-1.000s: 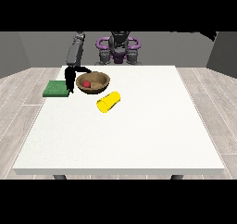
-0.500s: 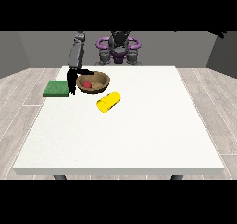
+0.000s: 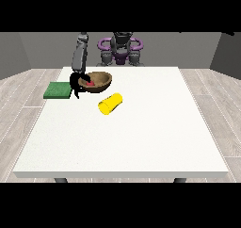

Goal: Pick the cup and pour the ball into the bowl, then pick the bowl and place it on the pad

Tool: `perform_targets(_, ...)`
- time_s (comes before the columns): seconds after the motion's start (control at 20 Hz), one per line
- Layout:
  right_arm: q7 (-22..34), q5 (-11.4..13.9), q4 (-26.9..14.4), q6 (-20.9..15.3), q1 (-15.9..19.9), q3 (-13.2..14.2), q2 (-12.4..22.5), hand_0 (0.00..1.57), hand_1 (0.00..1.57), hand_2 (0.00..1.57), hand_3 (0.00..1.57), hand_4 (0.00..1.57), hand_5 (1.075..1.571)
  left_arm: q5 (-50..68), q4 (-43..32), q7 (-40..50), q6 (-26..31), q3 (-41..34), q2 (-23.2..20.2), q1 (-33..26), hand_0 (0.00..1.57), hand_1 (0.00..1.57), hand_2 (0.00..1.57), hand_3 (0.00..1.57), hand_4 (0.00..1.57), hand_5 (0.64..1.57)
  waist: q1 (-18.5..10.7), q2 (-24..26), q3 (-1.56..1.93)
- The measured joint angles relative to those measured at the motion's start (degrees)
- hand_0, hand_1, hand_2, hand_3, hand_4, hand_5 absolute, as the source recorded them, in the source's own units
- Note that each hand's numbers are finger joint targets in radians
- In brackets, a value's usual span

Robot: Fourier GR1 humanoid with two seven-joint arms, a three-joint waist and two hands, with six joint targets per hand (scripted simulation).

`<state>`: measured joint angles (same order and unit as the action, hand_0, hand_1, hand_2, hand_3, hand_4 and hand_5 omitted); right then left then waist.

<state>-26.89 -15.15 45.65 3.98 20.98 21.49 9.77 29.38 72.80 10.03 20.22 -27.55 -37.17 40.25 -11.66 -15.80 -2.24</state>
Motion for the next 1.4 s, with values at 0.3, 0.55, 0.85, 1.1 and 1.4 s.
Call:
perform_targets(0.3,2.71,-0.57,2.64,-2.75,-1.08,-0.35,0.07,1.57,1.57,1.57,1.57,1.06,1.501,1.08,-1.81,-0.33,1.43,-1.26,-1.38,-0.29,0.00,0.00,0.00,0.00,0.69,1.570,-0.60,0.09,0.44)
perform_targets(0.55,14.61,1.09,4.78,-7.00,-0.08,-2.96,2.33,1.57,1.57,1.57,1.57,1.04,1.535,0.32,-6.31,-1.71,2.92,-2.20,-2.62,-2.27,0.00,0.00,0.00,0.00,0.73,1.569,1.04,2.76,1.53)
perform_targets(0.85,30.16,2.38,7.80,-7.77,3.49,-5.66,7.45,1.57,1.57,1.57,1.57,0.99,1.553,-1.27,-13.20,-4.68,3.72,-4.29,-4.90,-5.43,0.00,0.00,0.00,0.00,0.71,1.567,6.55,6.78,2.02)
perform_targets(1.1,33.80,3.85,7.00,-5.56,6.24,-5.49,14.29,1.57,1.57,1.57,1.57,0.98,1.570,-1.19,-15.23,-7.07,4.84,-5.42,-6.28,-6.63,0.00,0.00,0.00,0.00,0.70,1.566,7.78,5.91,2.15)
perform_targets(1.4,34.79,5.42,7.56,-4.97,8.70,-6.42,16.32,1.57,1.57,1.57,1.57,1.00,1.571,-2.73,-19.63,-12.50,5.98,-6.41,-8.57,-8.01,0.00,0.00,0.00,0.00,0.70,1.557,9.97,4.01,2.20)
